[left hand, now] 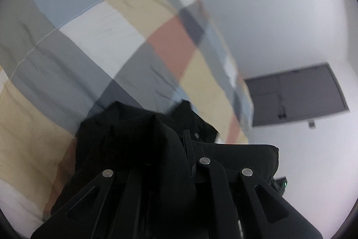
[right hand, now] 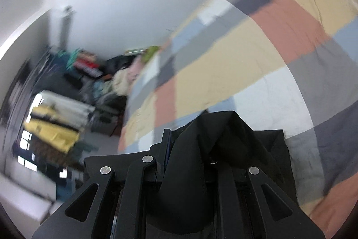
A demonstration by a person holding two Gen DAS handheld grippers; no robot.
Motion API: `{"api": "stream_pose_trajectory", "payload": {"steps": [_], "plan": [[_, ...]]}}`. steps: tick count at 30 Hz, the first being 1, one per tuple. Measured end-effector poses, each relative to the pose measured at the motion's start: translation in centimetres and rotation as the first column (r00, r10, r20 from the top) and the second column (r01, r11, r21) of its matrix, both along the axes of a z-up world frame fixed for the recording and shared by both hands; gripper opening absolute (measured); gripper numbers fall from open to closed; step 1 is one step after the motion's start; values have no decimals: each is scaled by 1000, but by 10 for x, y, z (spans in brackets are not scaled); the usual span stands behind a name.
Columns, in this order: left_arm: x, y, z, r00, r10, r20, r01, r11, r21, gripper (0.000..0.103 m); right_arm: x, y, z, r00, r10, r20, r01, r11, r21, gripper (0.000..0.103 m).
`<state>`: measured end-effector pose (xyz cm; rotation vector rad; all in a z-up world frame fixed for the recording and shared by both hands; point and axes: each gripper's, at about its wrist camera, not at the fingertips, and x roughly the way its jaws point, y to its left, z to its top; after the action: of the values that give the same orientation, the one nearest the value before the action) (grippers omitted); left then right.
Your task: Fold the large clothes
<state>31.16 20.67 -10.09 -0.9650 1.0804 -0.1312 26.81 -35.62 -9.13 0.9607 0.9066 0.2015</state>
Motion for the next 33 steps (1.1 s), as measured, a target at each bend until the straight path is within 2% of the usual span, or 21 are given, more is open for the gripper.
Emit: {"api": "stream_pose_trajectory", "payload": {"steps": [2, 6, 10, 17, 19, 21, 25, 29, 30, 31, 33], "plan": [[21, -7, -22, 999, 22, -46, -21, 999, 32, 8, 14, -1, -20, 999, -30, -41, 30, 1000, 2, 12], [51, -15, -67, 990, 59, -128, -53, 997, 48, 8, 36, 0, -62, 986, -80, -148, 79, 997, -12, 12], [70, -20, -95, 985, 59, -162, -50, 997, 61, 9, 52, 3, -81, 977, -88, -195, 82, 996, -39, 12], [90, -25, -113, 979, 12, -202, 0, 998, 57, 11, 65, -2, -111, 965, -74, -253, 78, 997, 5, 12], [91, -29, -113, 978, -25, -205, 42, 996, 80, 11, 64, -5, -117, 969, -53, -242, 66, 997, 44, 12], [89, -29, -114, 978, -34, -204, 49, 996, 71, 11, 58, -8, -124, 971, -30, -238, 53, 995, 88, 13], [84, -30, -106, 976, -54, -211, 71, 995, 73, 11, 46, -14, -120, 979, 0, -204, 27, 991, 131, 18], [73, -29, -90, 976, -59, -209, 79, 993, 90, 12, 35, -16, -100, 986, 35, -162, -13, 990, 138, 32], [70, -29, -83, 976, -67, -206, 90, 991, 102, 12, 31, -17, -93, 988, 38, -152, -17, 990, 139, 45], [67, -28, -77, 977, -78, -197, 103, 987, 122, 13, 30, -17, -88, 989, 35, -146, -16, 991, 133, 51], [61, -31, -56, 982, -108, -156, 140, 969, 206, 15, 25, -18, -70, 991, 23, -132, -10, 995, 97, 72]]}}
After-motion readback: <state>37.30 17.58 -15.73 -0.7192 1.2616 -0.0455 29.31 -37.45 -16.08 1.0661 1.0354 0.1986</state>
